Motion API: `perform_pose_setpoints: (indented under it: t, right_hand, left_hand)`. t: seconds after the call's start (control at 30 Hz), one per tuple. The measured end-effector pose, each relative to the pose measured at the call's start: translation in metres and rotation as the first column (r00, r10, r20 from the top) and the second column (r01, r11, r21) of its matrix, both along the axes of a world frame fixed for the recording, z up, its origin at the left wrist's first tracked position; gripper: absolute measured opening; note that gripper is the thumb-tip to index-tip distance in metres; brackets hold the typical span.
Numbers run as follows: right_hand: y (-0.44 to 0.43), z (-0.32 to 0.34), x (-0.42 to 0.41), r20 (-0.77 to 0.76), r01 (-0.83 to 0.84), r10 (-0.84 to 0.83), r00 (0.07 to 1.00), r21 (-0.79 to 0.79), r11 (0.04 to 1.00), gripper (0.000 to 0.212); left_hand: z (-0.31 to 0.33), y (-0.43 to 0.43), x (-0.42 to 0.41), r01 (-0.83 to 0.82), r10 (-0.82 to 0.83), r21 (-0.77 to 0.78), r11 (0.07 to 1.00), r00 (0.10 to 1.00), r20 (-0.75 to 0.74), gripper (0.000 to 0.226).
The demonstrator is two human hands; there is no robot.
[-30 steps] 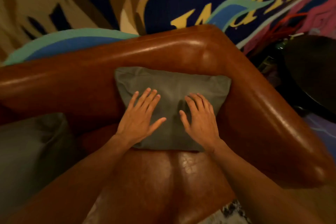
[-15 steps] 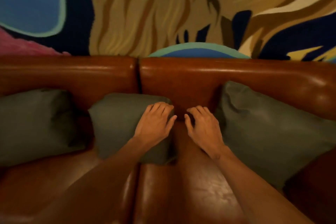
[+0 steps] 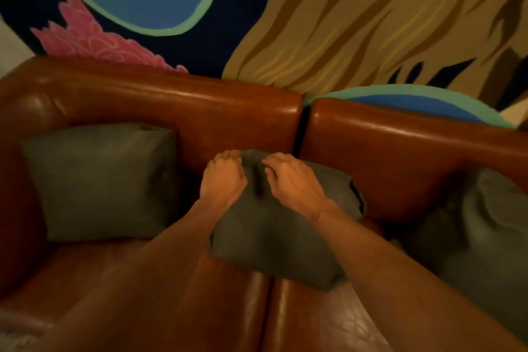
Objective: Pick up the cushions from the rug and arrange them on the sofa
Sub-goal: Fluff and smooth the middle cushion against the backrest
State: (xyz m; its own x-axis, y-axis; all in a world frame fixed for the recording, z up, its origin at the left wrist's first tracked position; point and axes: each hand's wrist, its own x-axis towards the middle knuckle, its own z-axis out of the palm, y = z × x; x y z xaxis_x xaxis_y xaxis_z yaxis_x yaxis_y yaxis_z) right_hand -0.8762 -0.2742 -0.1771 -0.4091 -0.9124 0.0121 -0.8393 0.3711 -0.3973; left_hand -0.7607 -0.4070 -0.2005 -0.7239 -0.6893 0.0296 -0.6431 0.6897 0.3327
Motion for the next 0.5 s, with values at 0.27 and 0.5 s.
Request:
perform_pose_setpoints:
  t: [0.27,0.5]
  right_hand:
    - [-0.08,-0.015,-0.009,-0.009,-0.18,0.186,0.982,0.216,0.96,0.04]
    - [-0.117,-0.037,-0.02,0.033,-0.332,0.34,0.94,0.316,0.889,0.026]
  left_hand:
    - [-0.015,-0.043,-0.004,-0.112,0.094,0.232,0.966,0.992,0.086,0.023]
    - [-0.018,-0.071,-0.024,-0.151,0.078,0.217,0.965,0.947,0.312,0.02]
